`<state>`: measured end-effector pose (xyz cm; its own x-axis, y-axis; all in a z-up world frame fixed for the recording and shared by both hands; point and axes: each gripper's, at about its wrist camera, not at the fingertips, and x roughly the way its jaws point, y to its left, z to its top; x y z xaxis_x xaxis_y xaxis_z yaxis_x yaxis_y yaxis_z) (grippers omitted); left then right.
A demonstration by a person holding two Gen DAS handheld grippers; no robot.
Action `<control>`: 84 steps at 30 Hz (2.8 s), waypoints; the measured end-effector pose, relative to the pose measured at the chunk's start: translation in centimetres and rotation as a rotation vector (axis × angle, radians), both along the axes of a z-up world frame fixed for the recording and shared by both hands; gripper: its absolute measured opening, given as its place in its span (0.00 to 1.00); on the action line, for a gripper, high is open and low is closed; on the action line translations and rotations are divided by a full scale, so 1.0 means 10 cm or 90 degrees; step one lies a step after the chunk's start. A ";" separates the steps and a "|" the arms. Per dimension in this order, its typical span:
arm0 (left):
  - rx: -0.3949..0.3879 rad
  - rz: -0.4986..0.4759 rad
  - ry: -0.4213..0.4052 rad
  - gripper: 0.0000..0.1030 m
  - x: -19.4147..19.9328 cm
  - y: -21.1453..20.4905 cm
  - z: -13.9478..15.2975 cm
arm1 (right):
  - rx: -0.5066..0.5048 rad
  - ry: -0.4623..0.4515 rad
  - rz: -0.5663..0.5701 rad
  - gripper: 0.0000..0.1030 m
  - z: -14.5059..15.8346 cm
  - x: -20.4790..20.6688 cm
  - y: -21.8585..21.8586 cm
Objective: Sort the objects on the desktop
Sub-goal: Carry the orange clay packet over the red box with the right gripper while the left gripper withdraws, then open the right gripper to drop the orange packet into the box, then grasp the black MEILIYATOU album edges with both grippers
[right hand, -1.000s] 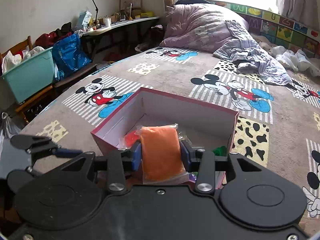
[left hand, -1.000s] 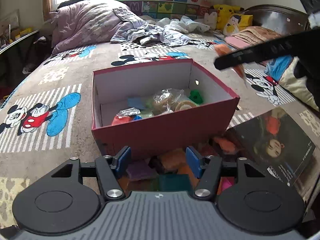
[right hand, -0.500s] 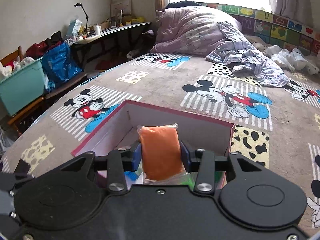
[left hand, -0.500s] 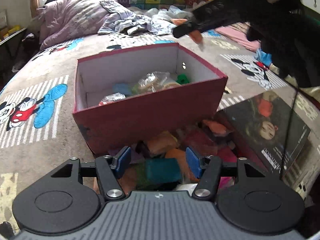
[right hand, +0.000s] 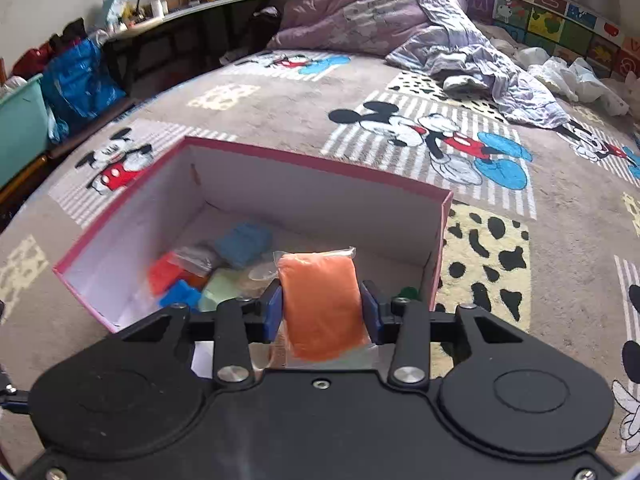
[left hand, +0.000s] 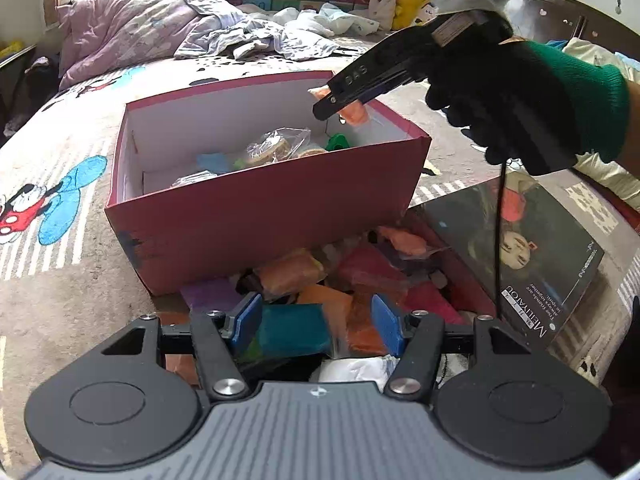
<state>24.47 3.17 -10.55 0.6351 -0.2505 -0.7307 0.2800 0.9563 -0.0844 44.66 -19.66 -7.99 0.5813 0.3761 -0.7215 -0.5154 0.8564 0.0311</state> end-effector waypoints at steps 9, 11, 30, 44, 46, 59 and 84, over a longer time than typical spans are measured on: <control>-0.004 -0.008 0.011 0.58 -0.01 -0.05 -0.06 | -0.068 -0.003 0.021 0.39 -0.17 0.08 0.13; -0.005 -0.009 0.011 0.58 -0.01 -0.06 -0.07 | -0.071 0.001 0.021 0.39 -0.19 0.10 0.12; -0.016 -0.033 -0.017 0.58 0.02 -0.30 0.03 | -0.008 -0.045 0.036 0.59 0.15 -0.20 -0.22; -0.104 -0.155 -0.016 0.58 0.01 -0.85 0.00 | -0.025 0.006 -0.052 0.68 0.24 -0.97 -1.81; -0.111 -0.166 -0.002 0.58 0.01 -0.93 -0.08 | -0.029 0.023 -0.079 0.68 0.18 -1.04 -2.09; -0.114 -0.169 0.087 0.58 0.19 -1.27 -0.50 | 0.079 0.133 -0.178 0.72 -0.47 -1.10 -3.11; -0.031 -0.223 -0.020 0.64 0.39 -1.68 0.57 | 0.247 0.154 -0.227 0.80 -0.11 -1.52 -3.64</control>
